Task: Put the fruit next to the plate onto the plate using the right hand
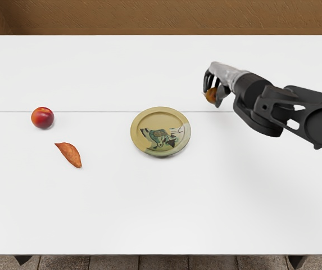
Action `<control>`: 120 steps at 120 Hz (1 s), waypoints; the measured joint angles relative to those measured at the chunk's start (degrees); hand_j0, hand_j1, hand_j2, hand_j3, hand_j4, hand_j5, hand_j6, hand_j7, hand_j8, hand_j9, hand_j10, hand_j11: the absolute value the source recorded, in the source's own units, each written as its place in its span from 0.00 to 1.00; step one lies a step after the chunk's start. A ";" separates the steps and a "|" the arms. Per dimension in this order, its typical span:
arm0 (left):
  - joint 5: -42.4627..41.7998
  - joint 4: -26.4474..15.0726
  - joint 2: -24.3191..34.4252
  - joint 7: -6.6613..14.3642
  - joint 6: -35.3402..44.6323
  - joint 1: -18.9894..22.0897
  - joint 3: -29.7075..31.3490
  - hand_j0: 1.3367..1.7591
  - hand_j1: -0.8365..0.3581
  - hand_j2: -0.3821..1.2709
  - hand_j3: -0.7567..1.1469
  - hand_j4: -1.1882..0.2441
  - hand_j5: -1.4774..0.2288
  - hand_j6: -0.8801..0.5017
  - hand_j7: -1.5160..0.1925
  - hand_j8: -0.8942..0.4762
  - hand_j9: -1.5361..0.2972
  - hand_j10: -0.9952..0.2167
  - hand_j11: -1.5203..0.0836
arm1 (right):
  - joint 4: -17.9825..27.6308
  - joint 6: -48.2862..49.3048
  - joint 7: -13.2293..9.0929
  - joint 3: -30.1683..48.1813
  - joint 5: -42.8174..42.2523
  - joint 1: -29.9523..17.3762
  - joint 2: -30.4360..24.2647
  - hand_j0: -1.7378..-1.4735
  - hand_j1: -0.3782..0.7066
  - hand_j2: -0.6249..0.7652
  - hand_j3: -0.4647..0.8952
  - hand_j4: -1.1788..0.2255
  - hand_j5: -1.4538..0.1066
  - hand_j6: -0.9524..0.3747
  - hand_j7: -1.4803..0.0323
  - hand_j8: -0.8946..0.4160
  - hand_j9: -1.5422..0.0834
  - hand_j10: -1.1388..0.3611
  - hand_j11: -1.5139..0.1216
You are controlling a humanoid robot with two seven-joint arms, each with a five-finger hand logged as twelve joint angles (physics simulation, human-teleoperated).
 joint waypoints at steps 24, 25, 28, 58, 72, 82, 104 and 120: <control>0.00 0.00 0.00 0.00 0.00 0.00 0.00 0.76 0.99 0.23 0.40 0.83 0.87 0.64 0.89 0.65 0.84 0.82 0.95 | 1.90 -0.55 0.01 0.05 0.00 0.57 1.11 0.30 0.73 0.86 0.34 0.25 0.14 0.39 0.23 0.43 0.22 0.20 0.20; 0.00 0.00 0.00 0.00 0.00 0.00 0.00 0.76 0.99 0.23 0.40 0.83 0.87 0.64 0.89 0.65 0.84 0.82 0.95 | 2.03 -0.62 0.01 0.05 0.00 0.58 1.13 0.30 0.73 0.86 0.34 0.25 0.14 0.39 0.23 0.43 0.22 0.20 0.20; 0.00 0.00 0.00 0.00 -0.01 0.00 0.00 0.76 0.99 0.23 0.40 0.83 0.87 0.64 0.89 0.65 0.84 0.82 0.95 | 2.38 -0.81 0.00 0.06 -0.01 0.60 1.22 0.30 0.73 0.86 0.34 0.25 0.14 0.39 0.23 0.42 0.22 0.20 0.20; 0.00 0.00 0.00 0.00 0.00 0.00 0.00 0.76 0.99 0.23 0.40 0.83 0.87 0.64 0.89 0.65 0.84 0.82 0.95 | 3.51 -1.40 0.01 0.08 -0.07 0.67 5.08 0.30 0.73 0.86 0.34 0.25 0.14 0.39 0.23 0.43 0.22 0.20 0.19; 0.00 0.00 0.00 0.00 0.00 0.00 0.00 0.76 0.99 0.23 0.40 0.83 0.87 0.64 0.89 0.65 0.84 0.82 0.95 | 3.61 -1.81 0.01 0.07 -0.13 0.66 6.71 0.30 0.74 0.86 0.34 0.26 0.13 0.41 0.23 0.45 0.21 0.20 0.19; 0.00 0.00 0.00 0.00 0.01 0.00 -0.01 0.76 0.99 0.23 0.40 0.83 0.87 0.64 0.89 0.65 0.84 0.82 0.95 | 4.12 -2.50 0.01 0.05 -0.29 0.58 7.37 0.30 0.74 0.86 0.34 0.25 0.13 0.40 0.23 0.44 0.22 0.20 0.19; 0.00 0.00 0.00 0.00 0.00 0.00 -0.01 0.76 0.99 0.23 0.40 0.83 0.87 0.64 0.89 0.65 0.84 0.82 0.95 | 6.23 -5.05 0.00 -0.37 -0.71 -0.05 7.83 0.30 0.72 0.86 0.34 0.25 0.14 0.38 0.23 0.41 0.22 0.19 0.20; 0.00 0.00 0.00 0.00 0.01 0.00 0.00 0.76 0.99 0.23 0.40 0.83 0.87 0.64 0.89 0.65 0.84 0.82 0.95 | 6.79 -6.48 0.00 -0.86 -1.16 -0.95 8.49 0.30 0.71 0.86 0.34 0.25 0.15 0.36 0.23 0.39 0.22 0.19 0.20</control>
